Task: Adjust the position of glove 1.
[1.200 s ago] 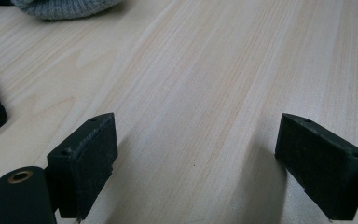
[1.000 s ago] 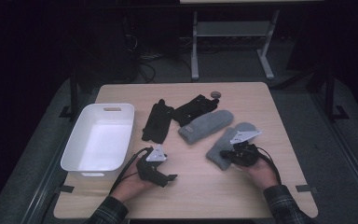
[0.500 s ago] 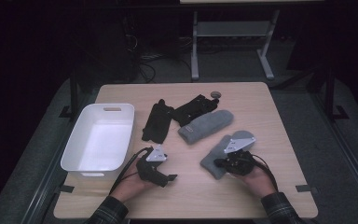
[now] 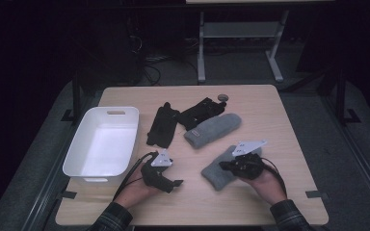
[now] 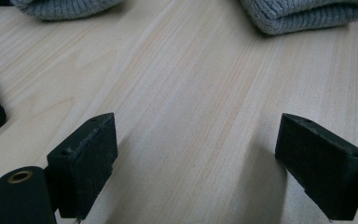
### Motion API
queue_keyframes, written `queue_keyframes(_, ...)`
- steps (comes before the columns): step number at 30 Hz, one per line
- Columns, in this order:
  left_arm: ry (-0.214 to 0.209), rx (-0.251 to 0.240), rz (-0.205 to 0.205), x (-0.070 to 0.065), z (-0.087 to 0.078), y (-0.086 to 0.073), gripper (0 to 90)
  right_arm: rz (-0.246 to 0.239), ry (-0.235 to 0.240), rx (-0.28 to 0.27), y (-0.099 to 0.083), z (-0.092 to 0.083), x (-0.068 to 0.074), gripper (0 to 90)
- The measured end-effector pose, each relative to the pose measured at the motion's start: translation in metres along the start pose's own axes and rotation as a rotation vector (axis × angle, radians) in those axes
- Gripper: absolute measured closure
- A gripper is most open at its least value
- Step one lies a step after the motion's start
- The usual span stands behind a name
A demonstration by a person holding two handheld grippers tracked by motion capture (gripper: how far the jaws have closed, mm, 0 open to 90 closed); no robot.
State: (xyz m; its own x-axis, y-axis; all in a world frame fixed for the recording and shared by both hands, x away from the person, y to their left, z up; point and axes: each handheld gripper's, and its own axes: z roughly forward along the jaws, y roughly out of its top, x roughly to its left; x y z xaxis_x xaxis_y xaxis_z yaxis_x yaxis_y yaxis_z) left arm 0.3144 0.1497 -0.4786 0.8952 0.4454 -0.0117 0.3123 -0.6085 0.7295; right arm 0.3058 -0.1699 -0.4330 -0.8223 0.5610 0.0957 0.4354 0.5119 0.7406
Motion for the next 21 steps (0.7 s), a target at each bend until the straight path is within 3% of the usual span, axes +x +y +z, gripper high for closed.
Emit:
queue_keyframes(1,0.0,0.001,0.0,0.0,0.0,0.0,11.9,0.02,-0.04,-0.011,0.001,-0.005,-0.016,90.0)
queue_keyframes(3,0.0,0.005,0.004,0.0,0.0,0.0,11.9,0.026,-0.055,-0.018,0.001,-0.006,-0.022,90.0)
queue_keyframes(4,0.0,0.006,0.004,0.0,0.0,0.0,12.0,0.061,-0.105,-0.026,0.001,-0.011,-0.039,90.0)
queue_keyframes(6,0.001,0.008,0.004,0.0,0.0,0.0,11.9,0.07,-0.119,-0.032,0.0,-0.012,-0.045,90.0)
queue_keyframes(7,0.003,0.009,0.009,0.0,0.0,0.001,12.0,0.093,-0.165,-0.032,-0.003,-0.016,-0.061,90.0)
queue_keyframes(11,0.001,0.009,0.002,0.0,0.0,0.001,11.9,0.14,-0.224,-0.027,-0.011,-0.019,-0.079,90.0)
queue_keyframes(15,0.001,0.009,0.002,0.0,0.0,0.001,11.9,0.166,-0.241,-0.004,-0.018,-0.019,-0.088,90.0)
queue_keyframes(21,0.001,0.009,0.002,0.0,0.0,0.001,11.9,0.142,-0.227,0.092,-0.026,0.001,-0.086,90.0)
